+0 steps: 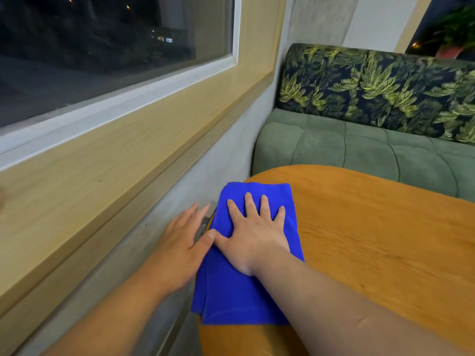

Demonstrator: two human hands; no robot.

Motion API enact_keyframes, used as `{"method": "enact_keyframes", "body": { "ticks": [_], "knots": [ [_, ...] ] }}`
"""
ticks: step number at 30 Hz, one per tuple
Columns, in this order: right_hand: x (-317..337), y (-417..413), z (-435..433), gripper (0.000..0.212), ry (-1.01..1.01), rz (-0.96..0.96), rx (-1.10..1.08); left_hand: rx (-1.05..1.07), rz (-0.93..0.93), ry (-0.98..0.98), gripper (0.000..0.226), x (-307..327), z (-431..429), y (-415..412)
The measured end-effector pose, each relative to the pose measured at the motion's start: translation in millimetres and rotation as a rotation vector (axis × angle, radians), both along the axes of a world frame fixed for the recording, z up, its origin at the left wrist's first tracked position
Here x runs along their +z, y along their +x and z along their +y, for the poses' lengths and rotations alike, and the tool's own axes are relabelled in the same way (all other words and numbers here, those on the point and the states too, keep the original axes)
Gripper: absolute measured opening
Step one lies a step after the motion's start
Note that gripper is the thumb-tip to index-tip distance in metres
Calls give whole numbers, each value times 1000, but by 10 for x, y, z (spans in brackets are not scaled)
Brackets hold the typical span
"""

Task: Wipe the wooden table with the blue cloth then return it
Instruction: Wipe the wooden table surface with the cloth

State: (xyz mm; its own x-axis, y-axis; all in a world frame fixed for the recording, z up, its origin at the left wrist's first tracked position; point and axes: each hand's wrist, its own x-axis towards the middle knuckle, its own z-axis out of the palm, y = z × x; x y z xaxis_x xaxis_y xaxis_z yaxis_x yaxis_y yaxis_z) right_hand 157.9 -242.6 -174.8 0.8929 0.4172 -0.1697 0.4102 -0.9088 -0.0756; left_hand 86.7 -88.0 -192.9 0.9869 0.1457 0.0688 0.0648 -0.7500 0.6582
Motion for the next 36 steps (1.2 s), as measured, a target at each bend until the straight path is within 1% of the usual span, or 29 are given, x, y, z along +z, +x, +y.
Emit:
{"method": "enact_keyframes", "body": {
  "ticks": [3,6,9,14,18,22,26,28,31,36],
  "knots": [
    [3,268,96,86,17,3,26,6,-39,-17,80,26,51,253],
    [15,536,159,84,40,-4,50,19,-63,-28,72,72,75,477],
    [25,805,185,82,70,-12,65,20,-48,-25,69,95,77,654],
    [14,1237,157,85,85,-21,32,8,-20,2,61,84,65,935],
    [23,1546,46,83,101,-39,0,-16,-10,9,60,81,-28,1171],
    [12,1780,-208,86,105,-54,-33,-23,-14,-39,76,100,-156,1315],
    [8,1975,-570,90,113,-52,-75,-47,3,-18,67,129,-346,1395],
    [3,2041,-798,92,113,-49,-109,-64,-4,1,66,174,-461,1418],
    [10,2104,-1111,93,95,-39,-154,-36,-10,5,67,271,-535,1368],
    [14,2056,-1636,93,60,-40,-231,-77,28,78,64,346,-668,1245]
  ]
}}
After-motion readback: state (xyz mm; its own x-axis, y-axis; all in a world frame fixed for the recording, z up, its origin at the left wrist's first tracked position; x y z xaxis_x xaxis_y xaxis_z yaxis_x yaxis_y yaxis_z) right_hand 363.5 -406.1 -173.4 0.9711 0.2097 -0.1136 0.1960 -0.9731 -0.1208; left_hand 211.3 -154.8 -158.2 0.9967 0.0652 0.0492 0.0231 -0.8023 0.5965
